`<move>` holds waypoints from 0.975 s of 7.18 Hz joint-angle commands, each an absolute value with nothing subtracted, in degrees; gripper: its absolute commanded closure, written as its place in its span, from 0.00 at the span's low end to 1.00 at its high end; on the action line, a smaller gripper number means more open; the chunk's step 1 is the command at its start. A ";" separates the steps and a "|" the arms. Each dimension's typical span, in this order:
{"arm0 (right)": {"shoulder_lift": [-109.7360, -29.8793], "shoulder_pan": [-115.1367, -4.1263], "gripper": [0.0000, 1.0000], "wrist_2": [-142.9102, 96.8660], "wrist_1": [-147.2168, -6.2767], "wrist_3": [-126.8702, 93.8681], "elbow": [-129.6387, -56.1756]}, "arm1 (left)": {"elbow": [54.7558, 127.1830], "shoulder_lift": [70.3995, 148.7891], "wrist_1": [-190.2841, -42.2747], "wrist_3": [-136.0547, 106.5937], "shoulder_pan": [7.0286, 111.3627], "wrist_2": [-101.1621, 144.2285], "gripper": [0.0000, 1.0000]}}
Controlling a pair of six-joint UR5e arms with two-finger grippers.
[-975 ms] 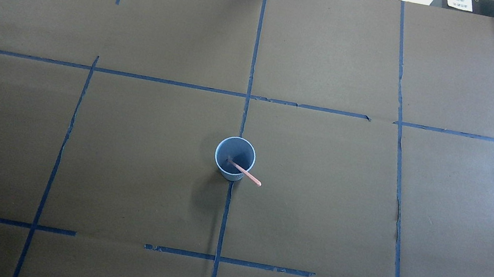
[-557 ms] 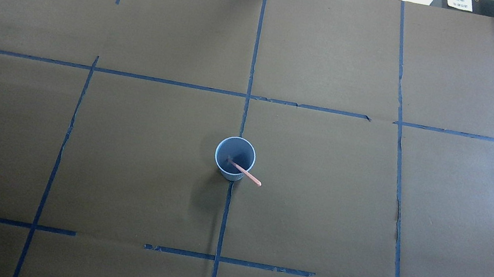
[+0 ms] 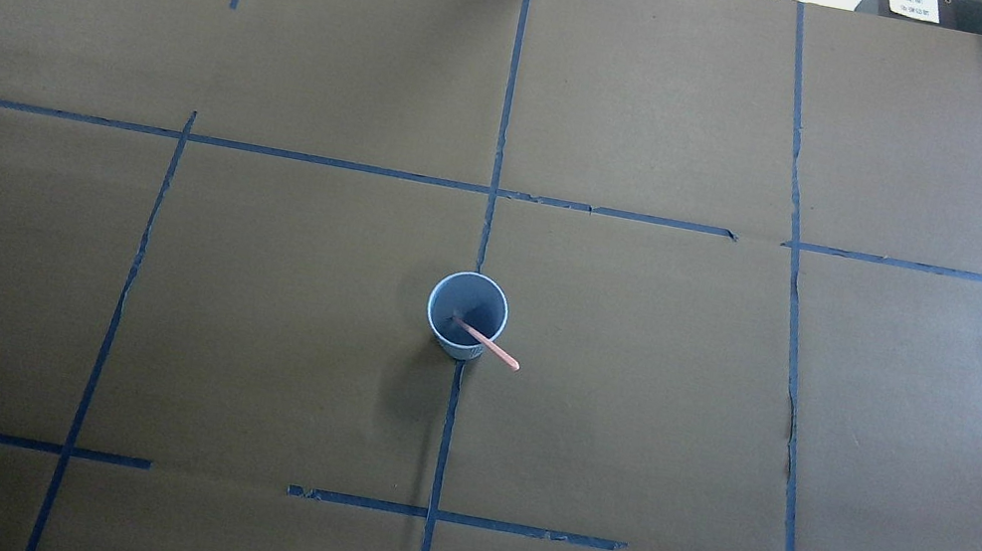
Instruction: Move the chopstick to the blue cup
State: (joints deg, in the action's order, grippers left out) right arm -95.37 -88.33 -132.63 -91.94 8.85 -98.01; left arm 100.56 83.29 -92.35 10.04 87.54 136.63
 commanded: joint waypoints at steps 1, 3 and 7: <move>-95.54 -88.33 0.00 -132.71 -91.85 8.53 -97.56 | 100.90 83.32 -91.93 10.02 87.54 136.49 0.00; -95.01 -88.33 0.00 -132.63 -91.67 8.87 -97.12 | 101.25 82.97 -92.02 10.11 87.71 136.49 0.00; -95.62 -88.42 0.00 -132.54 -91.58 9.23 -97.02 | 101.07 84.28 -91.49 10.19 87.54 134.06 0.00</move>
State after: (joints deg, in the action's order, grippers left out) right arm -95.29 -88.36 -132.53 -91.59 9.17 -96.76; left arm 101.06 83.73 -91.55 10.13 87.59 135.81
